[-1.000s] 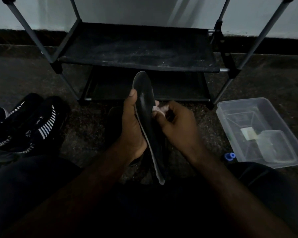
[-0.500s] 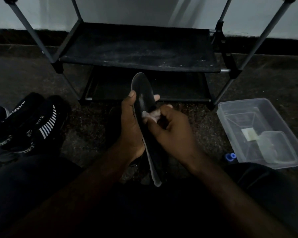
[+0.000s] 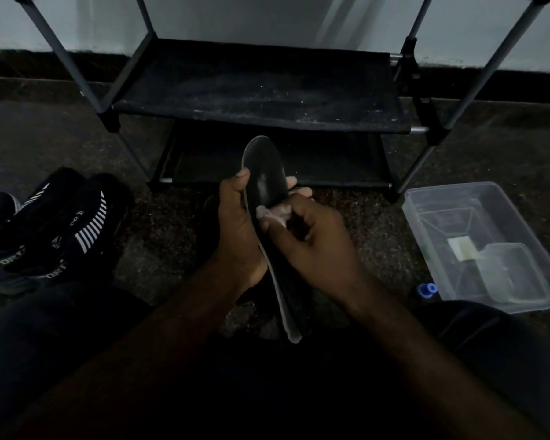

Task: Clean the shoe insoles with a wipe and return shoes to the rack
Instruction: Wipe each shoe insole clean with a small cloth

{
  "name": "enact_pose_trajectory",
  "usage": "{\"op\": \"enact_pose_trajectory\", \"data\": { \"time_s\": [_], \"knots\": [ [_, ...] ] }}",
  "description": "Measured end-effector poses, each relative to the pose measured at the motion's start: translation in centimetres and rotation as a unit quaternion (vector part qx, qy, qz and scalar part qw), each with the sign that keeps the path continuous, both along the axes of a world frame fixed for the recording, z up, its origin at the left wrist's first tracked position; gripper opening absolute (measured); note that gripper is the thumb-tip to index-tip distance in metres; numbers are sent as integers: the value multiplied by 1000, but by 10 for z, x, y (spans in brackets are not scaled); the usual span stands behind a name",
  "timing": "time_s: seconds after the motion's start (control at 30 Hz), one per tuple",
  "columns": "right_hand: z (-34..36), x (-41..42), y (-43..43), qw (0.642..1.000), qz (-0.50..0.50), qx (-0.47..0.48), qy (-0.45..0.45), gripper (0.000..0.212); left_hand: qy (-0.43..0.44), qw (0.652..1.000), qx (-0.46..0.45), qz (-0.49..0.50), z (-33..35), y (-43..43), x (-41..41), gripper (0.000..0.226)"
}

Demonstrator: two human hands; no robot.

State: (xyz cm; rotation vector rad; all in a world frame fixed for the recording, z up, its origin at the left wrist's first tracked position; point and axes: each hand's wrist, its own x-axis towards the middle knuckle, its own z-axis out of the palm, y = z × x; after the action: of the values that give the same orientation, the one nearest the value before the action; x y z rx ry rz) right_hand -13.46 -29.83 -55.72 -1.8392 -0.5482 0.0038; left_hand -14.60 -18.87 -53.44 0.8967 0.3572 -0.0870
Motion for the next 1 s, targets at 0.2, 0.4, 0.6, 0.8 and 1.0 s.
{"op": "enact_pose_trajectory", "data": {
  "time_s": [0.2,0.4,0.6,0.8,1.0],
  "knots": [
    [-5,12,-7,992,-103,-60,-33,18,1,1000,12,22,-2,-3,0,88],
    [2,3,-1,999,-12,1,38,13,35,998,42,12,-8,0,1,89],
    [-2,9,-6,999,-46,-2,14,12,16,1000,11,-5,-10,-4,0,78],
    [-3,10,-4,997,-70,0,43,14,6,1000,21,0,-6,-4,-1,82],
    [1,1,-1,1000,-11,-10,-2,16,29,999,25,-2,-6,-2,-2,78]
  ]
}}
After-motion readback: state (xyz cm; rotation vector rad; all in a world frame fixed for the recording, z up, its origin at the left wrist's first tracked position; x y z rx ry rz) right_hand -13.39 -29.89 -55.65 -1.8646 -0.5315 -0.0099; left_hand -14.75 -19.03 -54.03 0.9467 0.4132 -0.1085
